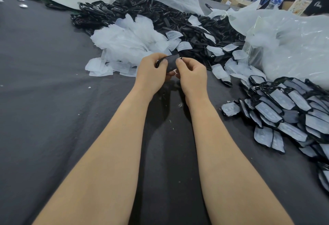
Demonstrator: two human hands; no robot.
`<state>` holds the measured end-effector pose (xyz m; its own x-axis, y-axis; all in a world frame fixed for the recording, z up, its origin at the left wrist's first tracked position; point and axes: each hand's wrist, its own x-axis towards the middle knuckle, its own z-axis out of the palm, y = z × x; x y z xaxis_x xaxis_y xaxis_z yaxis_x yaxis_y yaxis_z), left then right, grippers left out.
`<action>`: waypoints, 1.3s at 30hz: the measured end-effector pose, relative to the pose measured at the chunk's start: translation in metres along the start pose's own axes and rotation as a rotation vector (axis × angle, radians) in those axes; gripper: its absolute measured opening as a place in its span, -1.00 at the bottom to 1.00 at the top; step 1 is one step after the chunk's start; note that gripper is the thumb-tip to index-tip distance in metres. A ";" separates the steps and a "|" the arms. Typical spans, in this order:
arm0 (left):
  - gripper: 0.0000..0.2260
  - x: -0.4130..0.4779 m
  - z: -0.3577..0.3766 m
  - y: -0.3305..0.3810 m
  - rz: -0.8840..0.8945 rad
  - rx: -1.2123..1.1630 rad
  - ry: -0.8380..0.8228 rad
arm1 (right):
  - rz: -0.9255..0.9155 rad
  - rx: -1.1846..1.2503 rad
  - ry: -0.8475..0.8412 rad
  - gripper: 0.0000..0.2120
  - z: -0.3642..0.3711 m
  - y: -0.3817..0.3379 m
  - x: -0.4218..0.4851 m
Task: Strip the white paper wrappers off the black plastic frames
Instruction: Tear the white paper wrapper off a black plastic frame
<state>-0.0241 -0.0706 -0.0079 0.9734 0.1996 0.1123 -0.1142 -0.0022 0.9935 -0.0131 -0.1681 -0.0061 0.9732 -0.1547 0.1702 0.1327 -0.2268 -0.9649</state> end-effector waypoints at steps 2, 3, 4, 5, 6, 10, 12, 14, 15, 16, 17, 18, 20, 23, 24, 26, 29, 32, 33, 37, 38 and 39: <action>-0.83 0.000 0.000 0.000 0.008 0.016 0.004 | -0.031 -0.031 0.015 -0.85 0.001 0.001 0.000; -0.85 0.000 0.000 0.000 0.012 0.031 0.000 | -0.046 -0.046 0.022 -0.82 0.001 0.001 -0.001; -0.86 0.000 0.000 0.000 0.017 0.041 -0.004 | -0.057 -0.052 0.026 -0.80 0.001 0.002 -0.001; -0.86 0.000 0.000 0.000 0.020 0.045 -0.009 | -0.057 -0.057 0.030 -0.79 0.001 0.002 -0.001; -0.85 0.000 0.000 -0.001 0.023 0.045 -0.013 | -0.056 -0.051 0.034 -0.79 0.001 0.002 0.000; -0.87 -0.001 0.002 -0.001 0.022 0.034 0.000 | -0.029 -0.030 0.051 -0.87 0.002 0.006 0.003; -0.91 -0.001 0.002 -0.002 0.011 0.008 0.036 | 0.002 0.004 0.085 -0.92 0.001 0.007 0.006; -0.91 -0.001 0.001 -0.003 0.003 0.004 0.059 | 0.037 0.054 0.130 -0.90 0.000 0.007 0.008; -0.92 0.000 0.001 -0.003 0.004 0.018 0.058 | 0.045 0.058 0.145 -0.87 -0.001 0.007 0.008; -0.90 0.000 0.001 -0.003 0.008 0.030 0.057 | 0.045 0.051 0.152 -0.85 -0.001 0.007 0.008; -0.86 0.000 0.001 -0.003 0.013 0.035 0.060 | 0.041 0.045 0.150 -0.83 0.000 0.007 0.007; -0.82 0.000 0.001 -0.003 0.016 0.030 0.066 | 0.035 0.043 0.140 -0.83 0.000 0.007 0.006; -0.80 0.000 0.001 -0.003 0.015 0.022 0.088 | 0.014 0.036 0.096 -0.84 0.001 0.006 0.004; -0.83 -0.001 0.000 -0.002 0.007 0.001 0.114 | -0.019 0.006 0.020 -0.87 0.001 0.005 0.001; -0.85 -0.001 0.000 -0.002 0.005 -0.003 0.116 | -0.025 0.002 0.012 -0.91 0.001 0.005 0.001; -0.91 -0.002 0.001 -0.002 0.007 0.007 0.117 | -0.021 0.020 0.018 -0.95 0.001 0.005 0.001; -0.93 -0.002 0.001 -0.002 0.025 0.077 0.104 | -0.010 0.022 0.027 -0.95 0.001 0.006 0.003; -0.88 -0.001 0.001 -0.002 0.027 0.096 0.112 | -0.008 0.041 0.009 -0.95 0.001 0.007 0.004; -0.88 -0.001 0.001 -0.003 0.022 0.085 0.121 | -0.008 0.040 -0.001 -0.93 0.000 0.007 0.004; -0.87 0.000 0.000 -0.003 -0.001 0.058 0.139 | 0.007 0.005 0.000 -0.87 0.001 0.007 0.004; -0.87 0.001 0.000 -0.004 -0.004 0.058 0.137 | 0.012 -0.004 0.008 -0.88 0.002 0.007 0.004; -0.87 0.001 0.000 -0.004 -0.005 0.061 0.134 | 0.019 -0.013 0.016 -0.88 0.002 0.007 0.004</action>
<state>-0.0229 -0.0705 -0.0115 0.9382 0.3290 0.1076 -0.0931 -0.0594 0.9939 -0.0079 -0.1685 -0.0121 0.9724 -0.1739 0.1553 0.1118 -0.2366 -0.9652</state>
